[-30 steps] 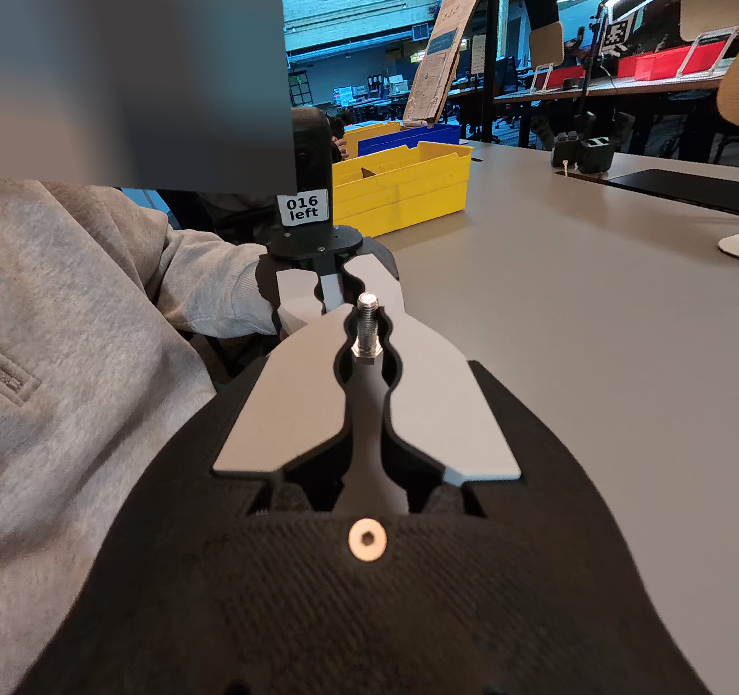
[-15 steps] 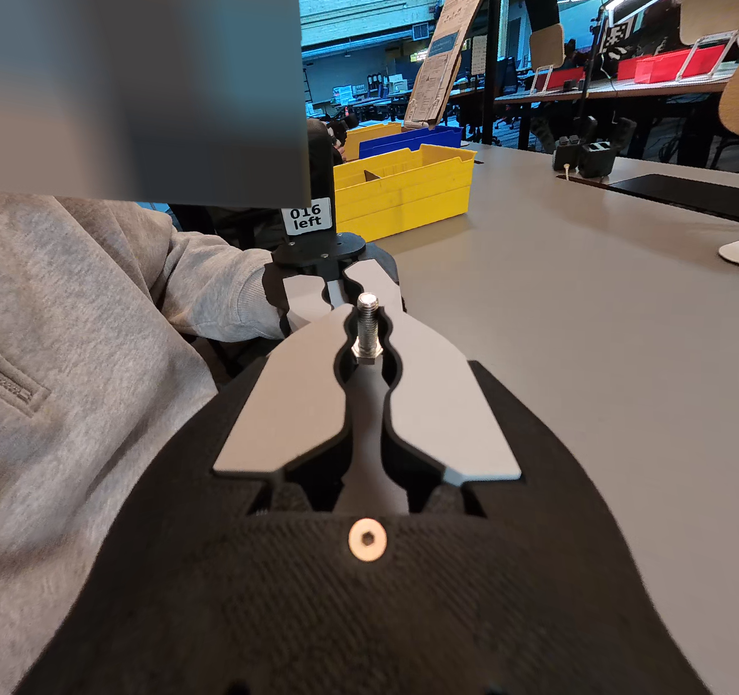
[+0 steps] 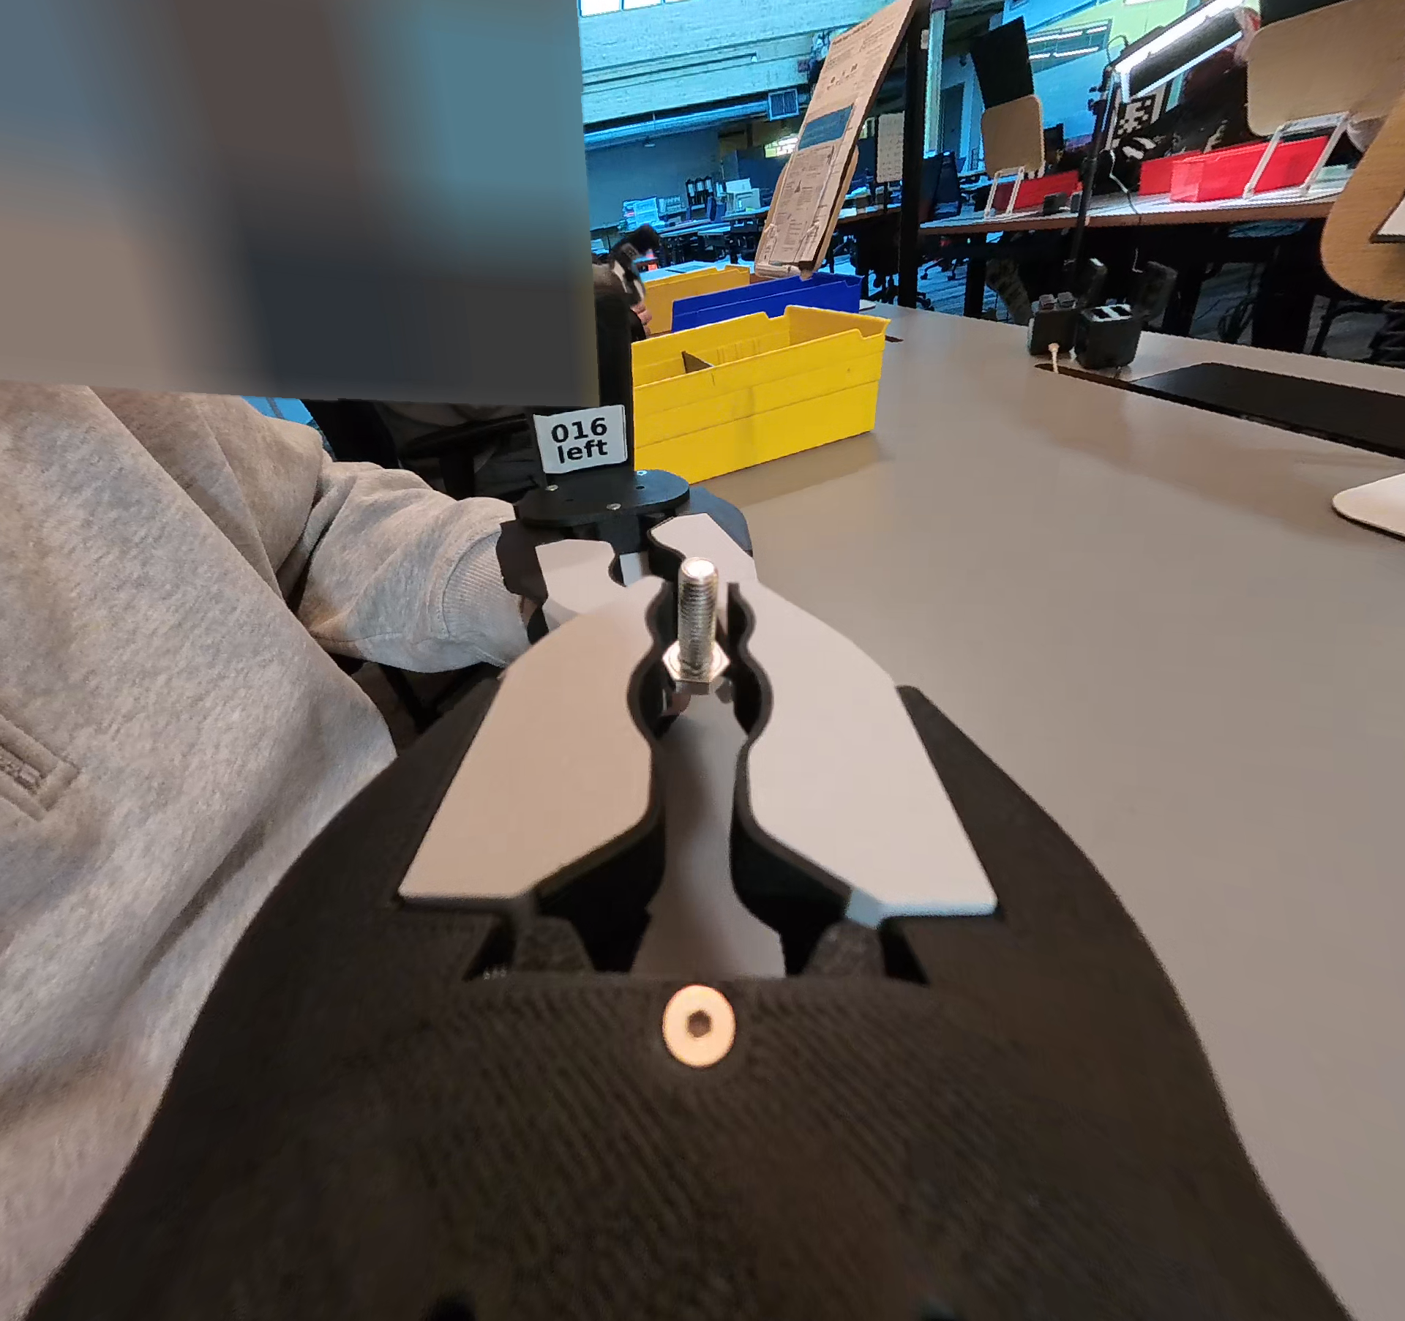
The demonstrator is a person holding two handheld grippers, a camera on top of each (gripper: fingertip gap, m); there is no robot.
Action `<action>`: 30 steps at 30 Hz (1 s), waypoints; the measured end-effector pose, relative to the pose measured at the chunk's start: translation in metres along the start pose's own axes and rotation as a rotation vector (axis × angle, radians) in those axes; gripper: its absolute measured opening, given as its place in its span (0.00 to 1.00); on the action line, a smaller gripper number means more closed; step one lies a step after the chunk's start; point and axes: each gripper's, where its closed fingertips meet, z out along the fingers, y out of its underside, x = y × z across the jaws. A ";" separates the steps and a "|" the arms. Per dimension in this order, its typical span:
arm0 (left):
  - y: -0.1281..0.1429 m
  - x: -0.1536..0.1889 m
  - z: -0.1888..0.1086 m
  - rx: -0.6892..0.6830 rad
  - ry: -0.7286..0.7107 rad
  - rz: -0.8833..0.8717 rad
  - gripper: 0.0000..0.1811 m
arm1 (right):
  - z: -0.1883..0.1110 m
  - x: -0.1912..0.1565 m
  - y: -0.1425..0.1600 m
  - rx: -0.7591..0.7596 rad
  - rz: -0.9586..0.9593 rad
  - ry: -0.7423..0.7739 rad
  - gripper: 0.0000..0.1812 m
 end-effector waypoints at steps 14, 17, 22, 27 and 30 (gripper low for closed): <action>-0.001 0.008 0.001 0.010 0.060 -0.032 0.10 | 0.003 -0.007 0.004 -0.023 -0.030 -0.034 0.06; 0.000 0.008 0.001 0.008 0.060 -0.045 0.10 | 0.003 -0.006 0.004 -0.034 -0.033 -0.029 0.05; 0.001 0.006 0.001 0.000 0.051 -0.066 0.16 | 0.004 -0.006 0.008 -0.067 -0.066 -0.008 0.05; 0.000 0.004 0.001 0.004 0.031 -0.051 0.13 | 0.005 -0.004 0.009 -0.092 -0.092 0.029 0.05; -0.001 0.003 0.001 0.010 0.020 -0.041 0.12 | 0.005 -0.003 0.008 -0.100 -0.098 0.062 0.05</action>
